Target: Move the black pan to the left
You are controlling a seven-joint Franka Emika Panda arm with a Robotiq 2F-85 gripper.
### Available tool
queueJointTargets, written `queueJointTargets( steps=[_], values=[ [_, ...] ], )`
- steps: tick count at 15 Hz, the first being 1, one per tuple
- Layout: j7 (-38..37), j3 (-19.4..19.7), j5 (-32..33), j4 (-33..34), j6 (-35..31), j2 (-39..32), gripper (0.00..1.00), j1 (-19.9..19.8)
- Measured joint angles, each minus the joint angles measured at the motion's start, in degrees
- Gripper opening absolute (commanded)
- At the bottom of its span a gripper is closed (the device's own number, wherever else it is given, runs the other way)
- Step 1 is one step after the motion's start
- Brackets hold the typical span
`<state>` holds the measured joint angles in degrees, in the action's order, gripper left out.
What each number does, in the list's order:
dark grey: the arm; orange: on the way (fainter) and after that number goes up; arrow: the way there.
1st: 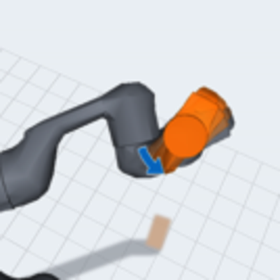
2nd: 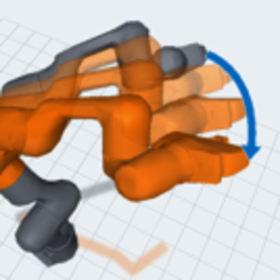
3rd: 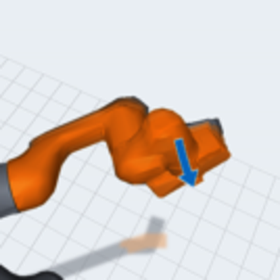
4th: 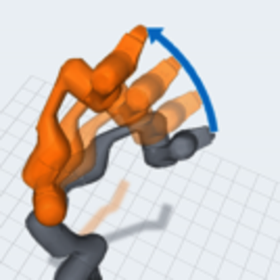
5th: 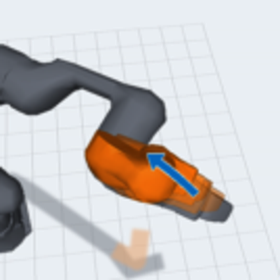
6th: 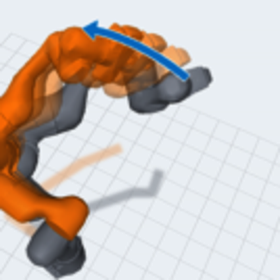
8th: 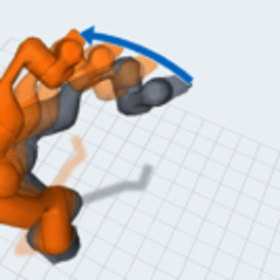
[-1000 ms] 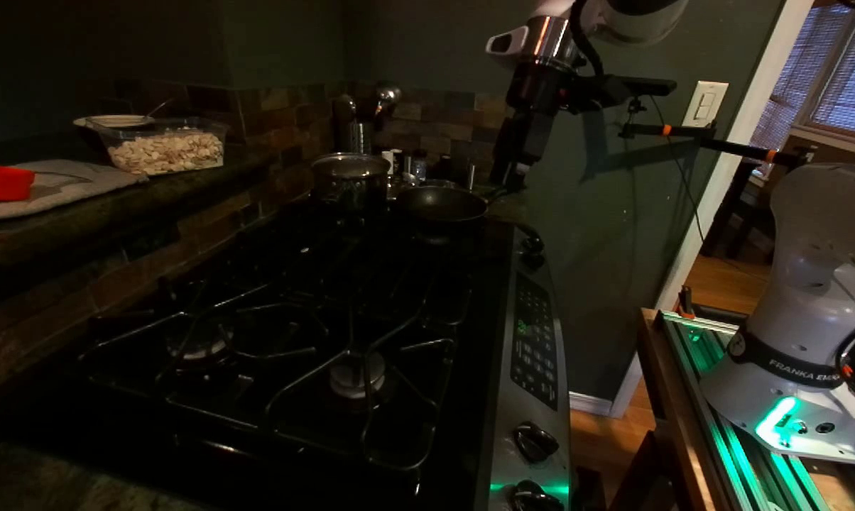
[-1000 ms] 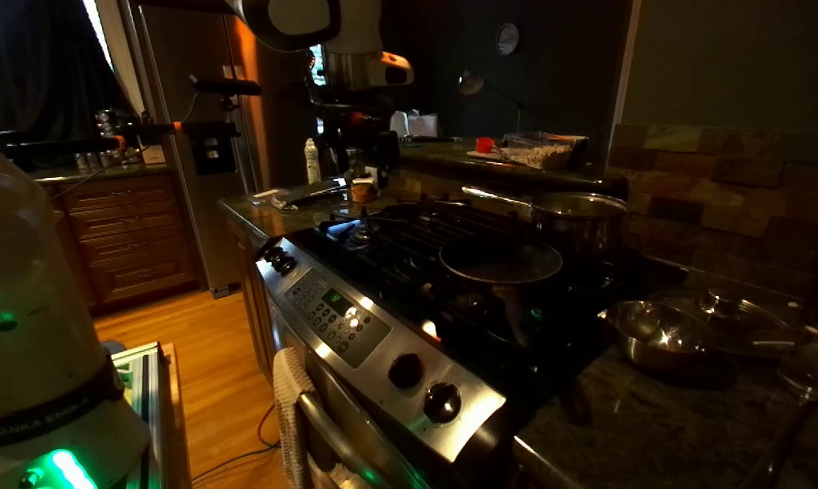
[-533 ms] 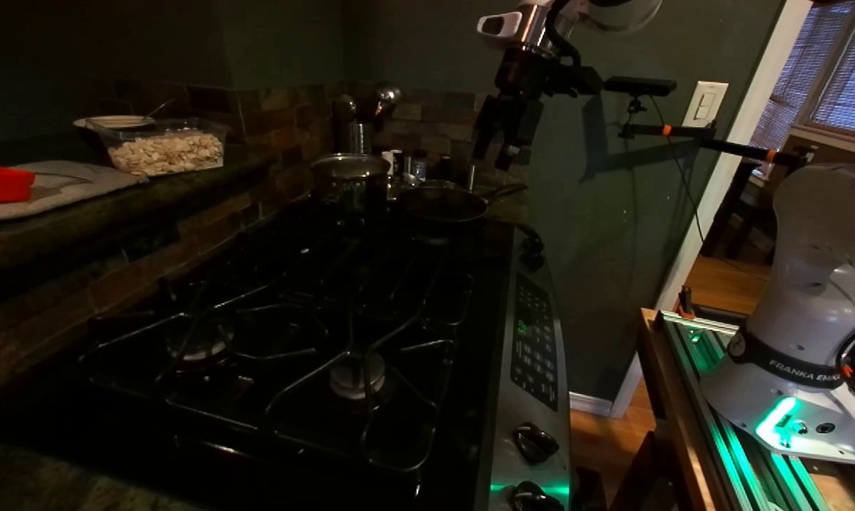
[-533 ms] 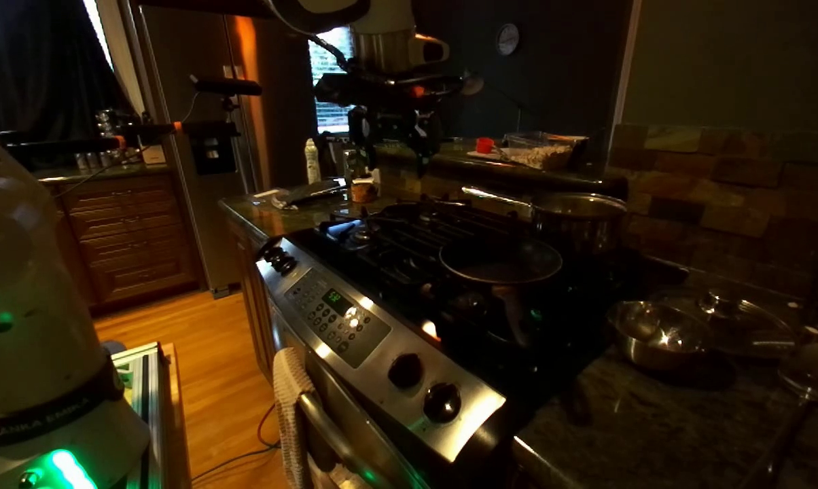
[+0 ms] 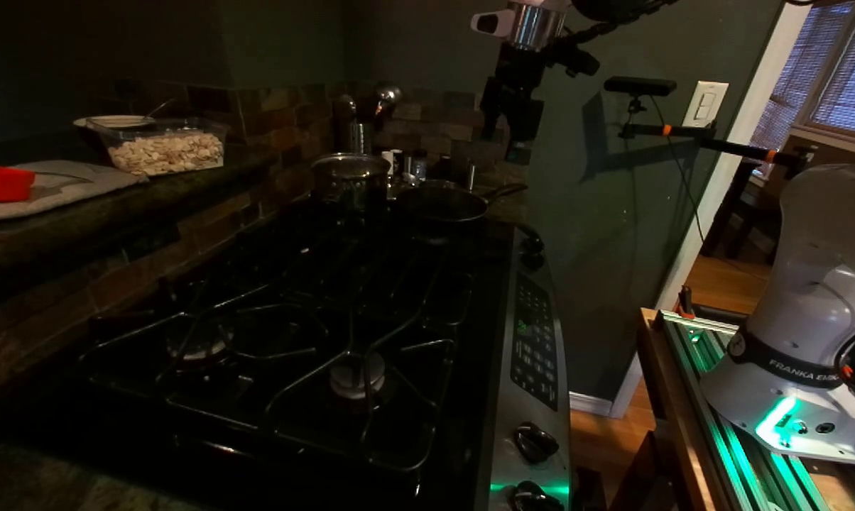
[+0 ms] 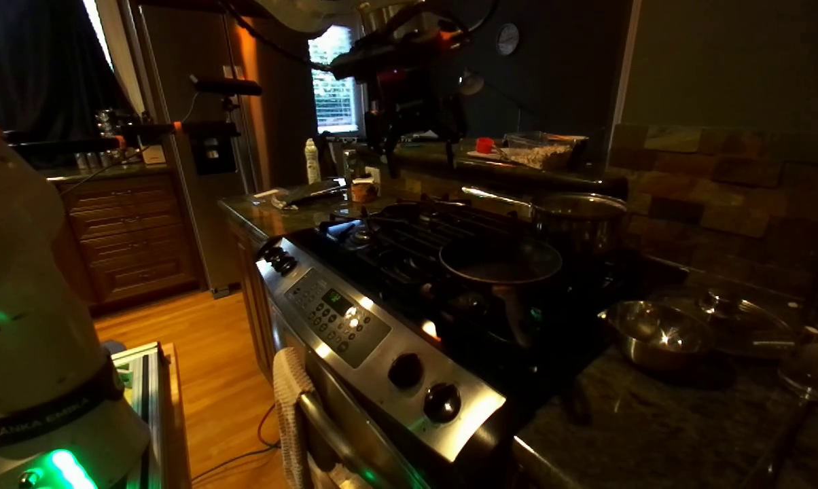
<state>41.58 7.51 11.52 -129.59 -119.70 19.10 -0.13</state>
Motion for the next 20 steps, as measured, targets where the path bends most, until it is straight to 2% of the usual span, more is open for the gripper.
queueJointTargets(
  steps=[3, 10, 14, 17, 20],
  values=[
    [-4.7, -1.7, 3.9, 2.0, 6.6, -0.3, 1.0, -0.9],
    [-5.6, -1.9, 4.6, 2.3, 7.0, -0.6, 1.0, -1.0],
    [-1.9, -0.5, 8.7, 2.3, 6.4, -1.5, 1.0, -1.7],
    [2.4, 1.1, 13.1, 2.3, 3.7, -3.7, 1.0, -3.1],
    [6.8, 2.5, 14.8, 2.4, 0.9, -6.6, 1.0, -4.6]
  ],
)
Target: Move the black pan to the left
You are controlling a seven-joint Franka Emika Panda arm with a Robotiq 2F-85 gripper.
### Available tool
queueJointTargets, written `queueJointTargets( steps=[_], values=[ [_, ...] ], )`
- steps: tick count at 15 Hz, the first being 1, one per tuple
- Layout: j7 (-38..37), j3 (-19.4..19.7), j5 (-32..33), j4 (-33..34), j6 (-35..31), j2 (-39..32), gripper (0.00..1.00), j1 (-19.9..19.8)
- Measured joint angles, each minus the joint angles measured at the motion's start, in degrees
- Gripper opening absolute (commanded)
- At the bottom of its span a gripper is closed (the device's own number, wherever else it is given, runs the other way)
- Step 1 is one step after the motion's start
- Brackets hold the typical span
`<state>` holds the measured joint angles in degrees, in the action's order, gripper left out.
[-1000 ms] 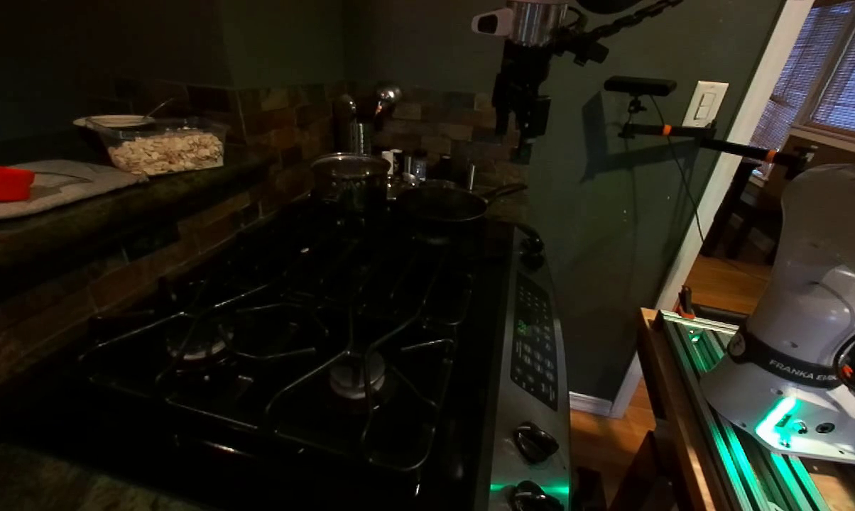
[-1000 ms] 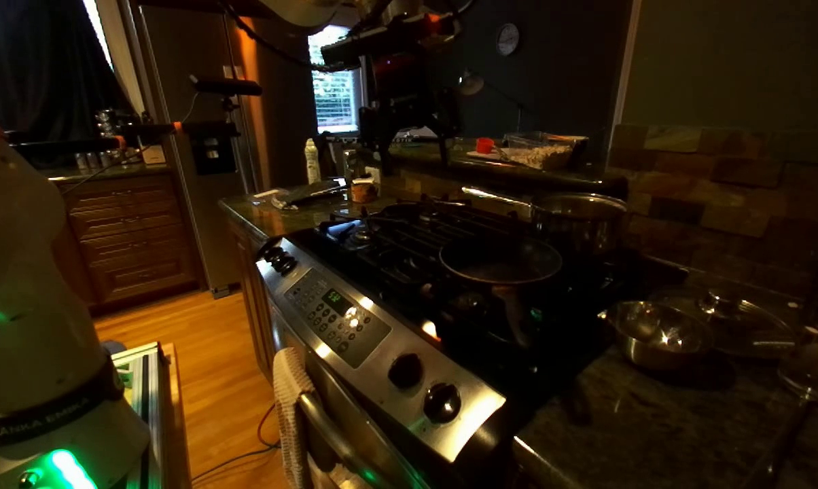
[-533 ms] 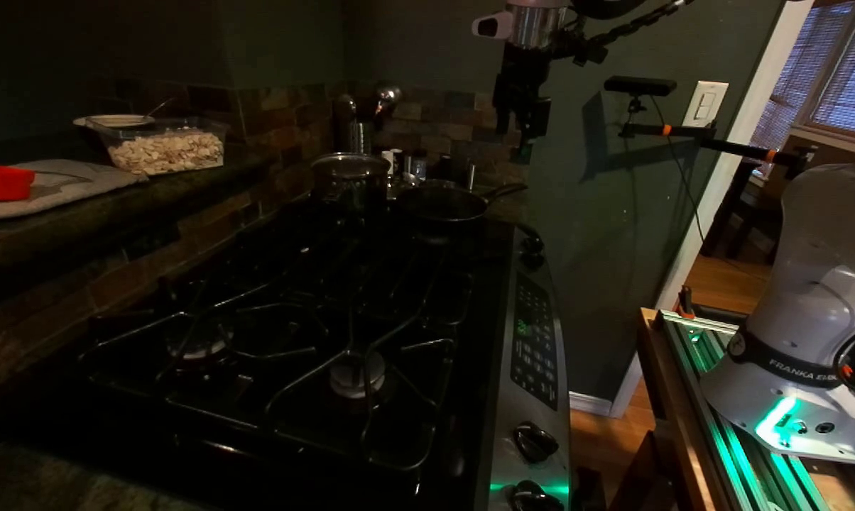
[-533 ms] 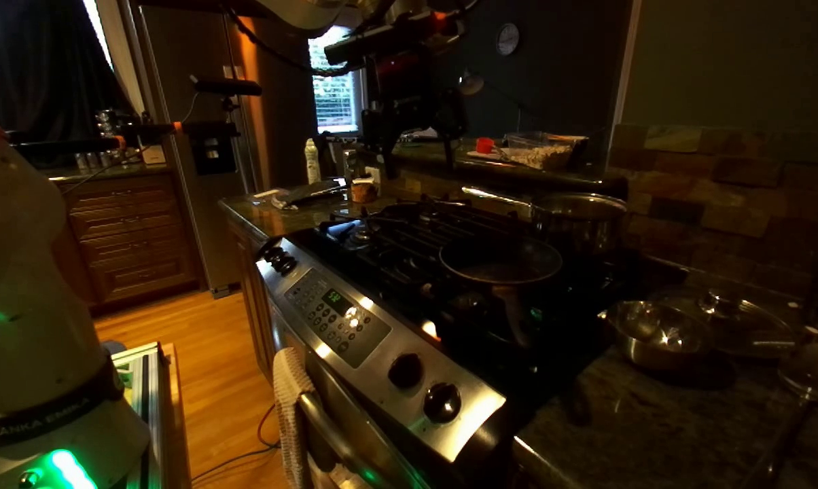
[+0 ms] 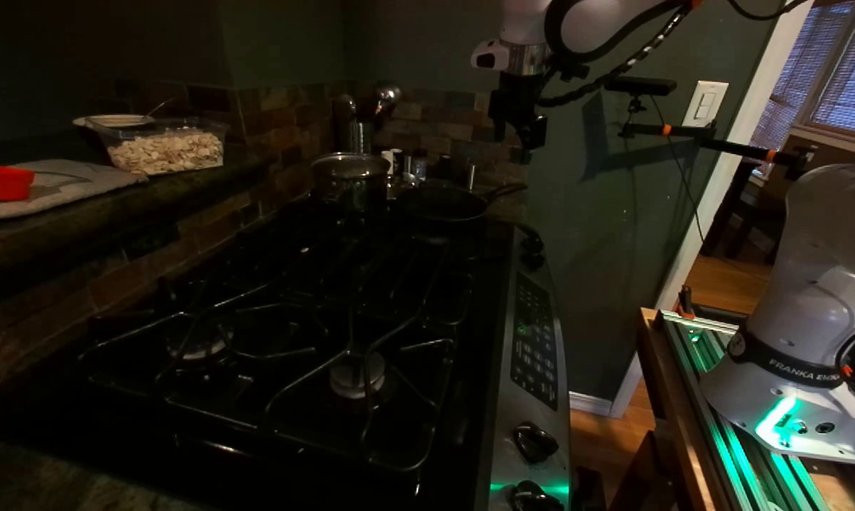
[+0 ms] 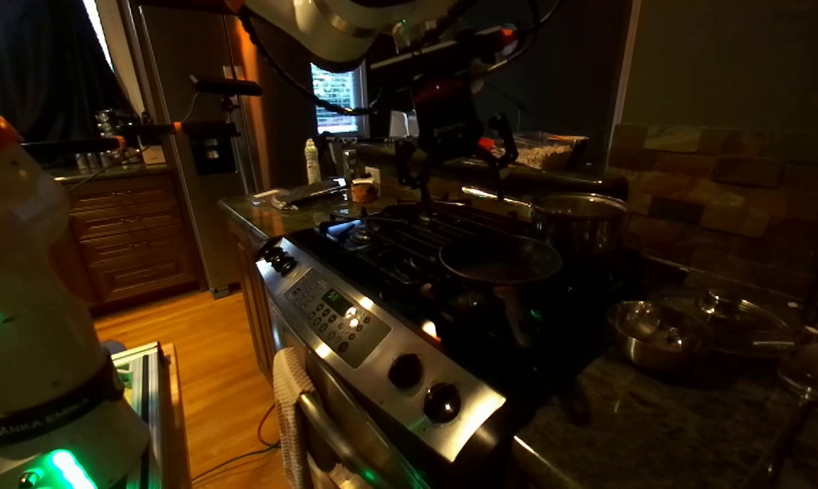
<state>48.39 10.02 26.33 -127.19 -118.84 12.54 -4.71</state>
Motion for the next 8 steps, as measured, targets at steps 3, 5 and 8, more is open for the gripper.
queueJointTargets(
  steps=[3, 5, 8],
  values=[
    [4.6, 0.8, 0.1, 0.0, -2.9, -3.0, 1.0, -1.0],
    [7.1, 0.9, 0.1, 0.1, -4.5, -4.9, 1.0, -1.5],
    [8.8, 0.9, 0.9, 0.3, -6.0, -7.3, 1.0, -2.2]
  ],
)
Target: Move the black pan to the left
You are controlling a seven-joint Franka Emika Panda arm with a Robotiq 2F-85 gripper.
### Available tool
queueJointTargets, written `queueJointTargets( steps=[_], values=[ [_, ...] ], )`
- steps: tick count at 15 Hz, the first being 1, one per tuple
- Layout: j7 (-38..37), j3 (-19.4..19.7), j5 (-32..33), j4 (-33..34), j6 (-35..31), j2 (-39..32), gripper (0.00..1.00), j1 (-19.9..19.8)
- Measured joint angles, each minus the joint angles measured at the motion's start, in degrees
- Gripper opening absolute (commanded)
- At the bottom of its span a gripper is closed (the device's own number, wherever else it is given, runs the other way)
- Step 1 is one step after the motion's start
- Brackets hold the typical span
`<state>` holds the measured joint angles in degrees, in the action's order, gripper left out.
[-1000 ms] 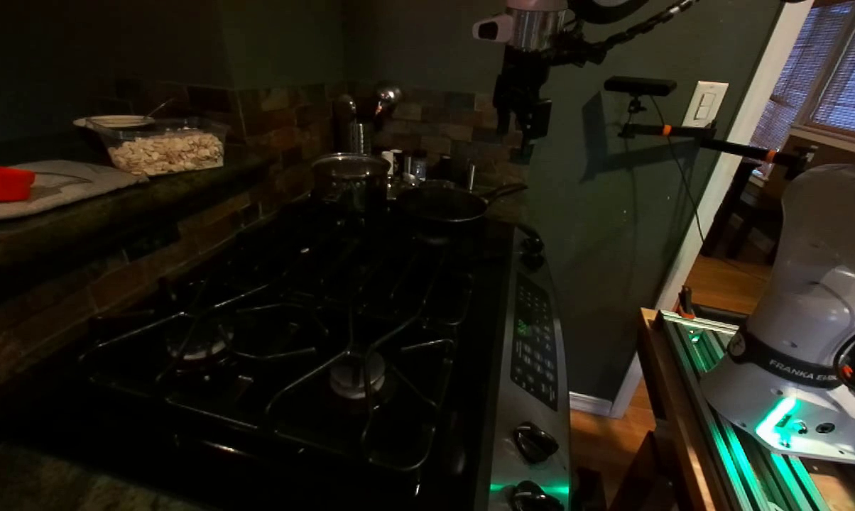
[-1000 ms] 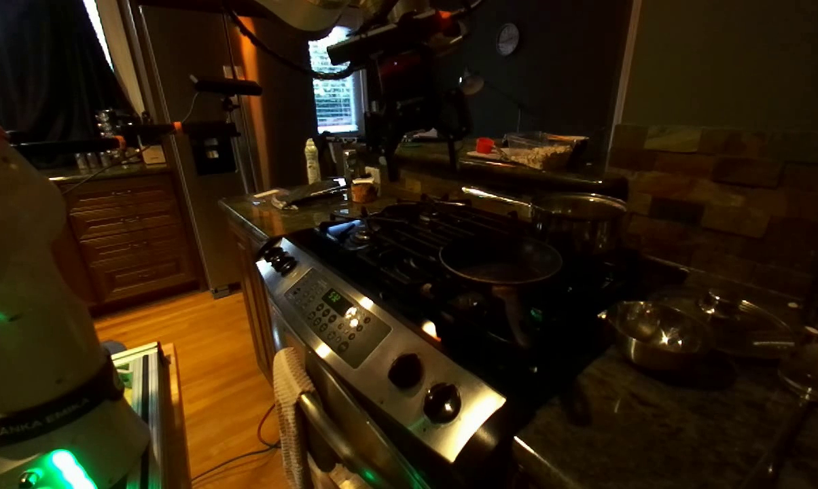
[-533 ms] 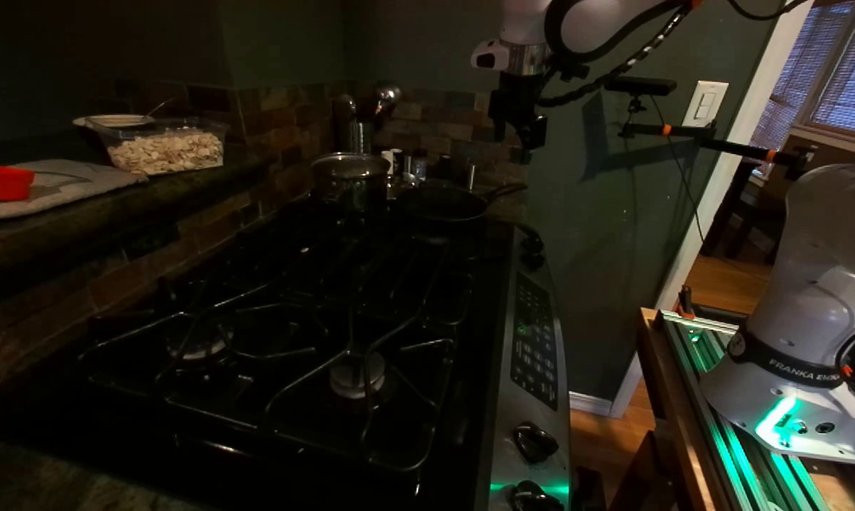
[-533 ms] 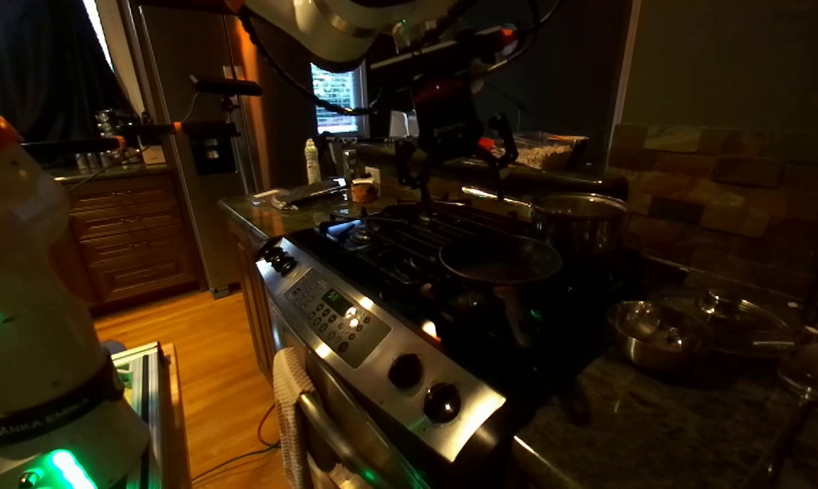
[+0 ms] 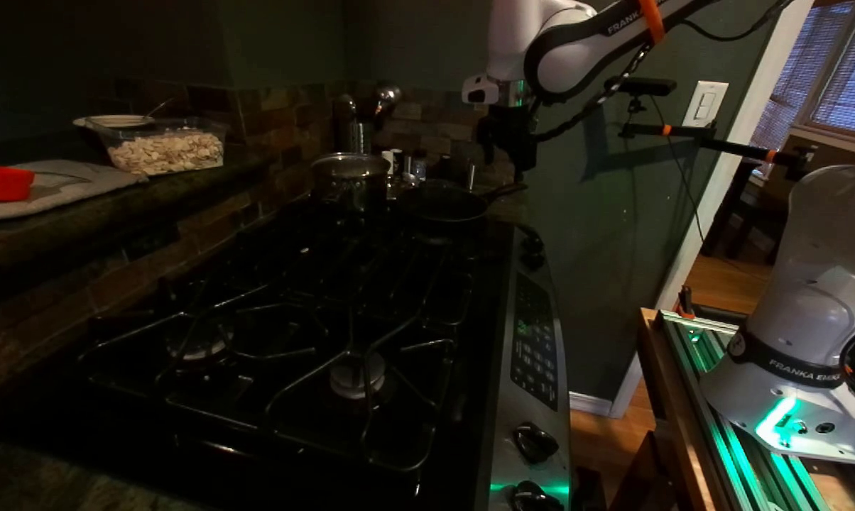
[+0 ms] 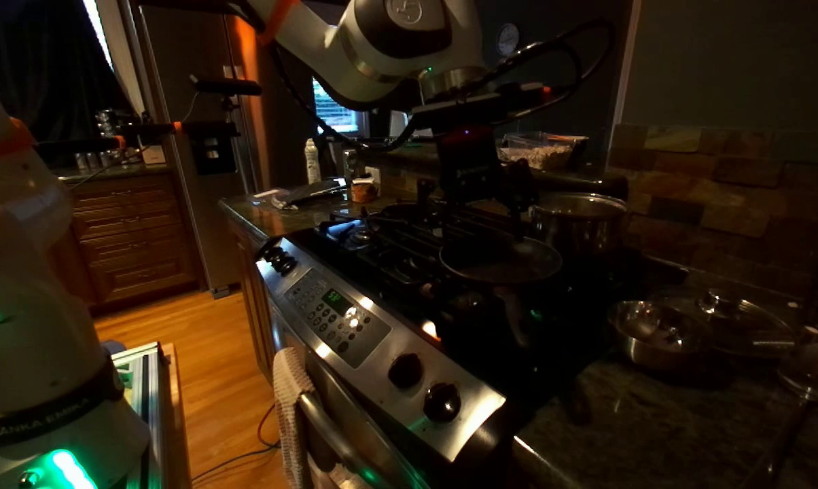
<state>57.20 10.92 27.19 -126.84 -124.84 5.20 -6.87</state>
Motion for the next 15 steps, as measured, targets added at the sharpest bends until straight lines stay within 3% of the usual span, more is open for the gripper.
queueJointTargets(
  steps=[9, 12, 15],
  values=[
    [1.5, 0.0, 0.9, 0.8, -3.8, -5.3, 1.0, -2.2],
    [1.6, 0.0, 0.8, 0.9, -5.1, -6.3, 0.88, -2.5],
    [1.7, 0.0, 0.8, 0.9, -5.7, -7.0, 0.94, -2.9]
  ],
)
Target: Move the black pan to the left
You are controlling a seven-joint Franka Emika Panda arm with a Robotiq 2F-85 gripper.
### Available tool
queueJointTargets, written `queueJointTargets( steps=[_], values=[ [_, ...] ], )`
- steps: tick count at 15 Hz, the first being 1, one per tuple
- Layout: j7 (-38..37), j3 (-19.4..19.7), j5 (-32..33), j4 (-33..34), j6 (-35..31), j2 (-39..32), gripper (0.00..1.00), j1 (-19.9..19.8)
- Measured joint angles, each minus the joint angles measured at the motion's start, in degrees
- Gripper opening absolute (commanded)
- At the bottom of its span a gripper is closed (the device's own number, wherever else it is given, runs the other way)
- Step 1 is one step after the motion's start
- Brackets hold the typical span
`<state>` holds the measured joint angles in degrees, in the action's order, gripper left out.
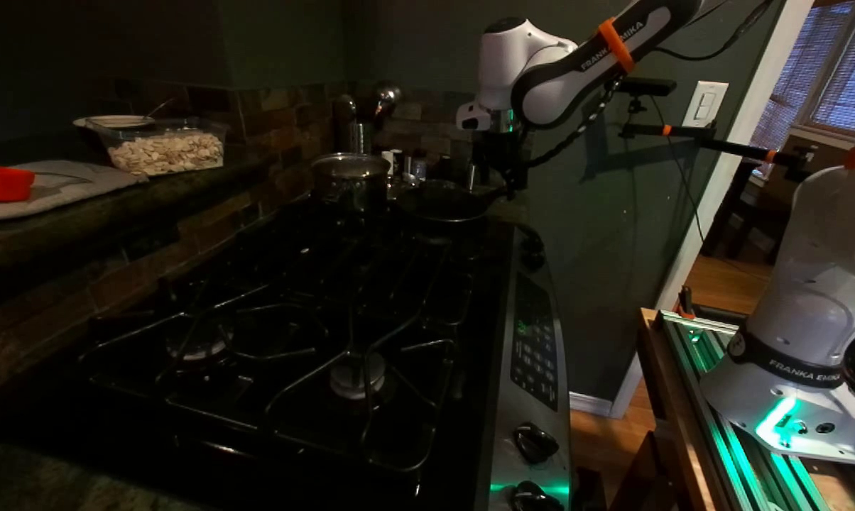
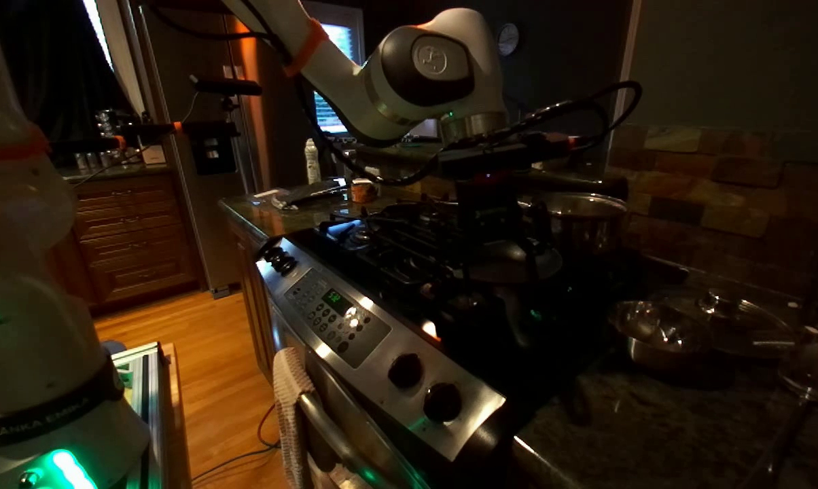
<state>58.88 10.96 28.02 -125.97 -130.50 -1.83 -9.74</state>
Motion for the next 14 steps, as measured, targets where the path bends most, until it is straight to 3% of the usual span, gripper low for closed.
queueJointTargets(
  steps=[14],
  values=[
    [0.3, -0.1, 0.0, 0.2, -4.3, -2.9, 1.0, -0.5]
  ],
)
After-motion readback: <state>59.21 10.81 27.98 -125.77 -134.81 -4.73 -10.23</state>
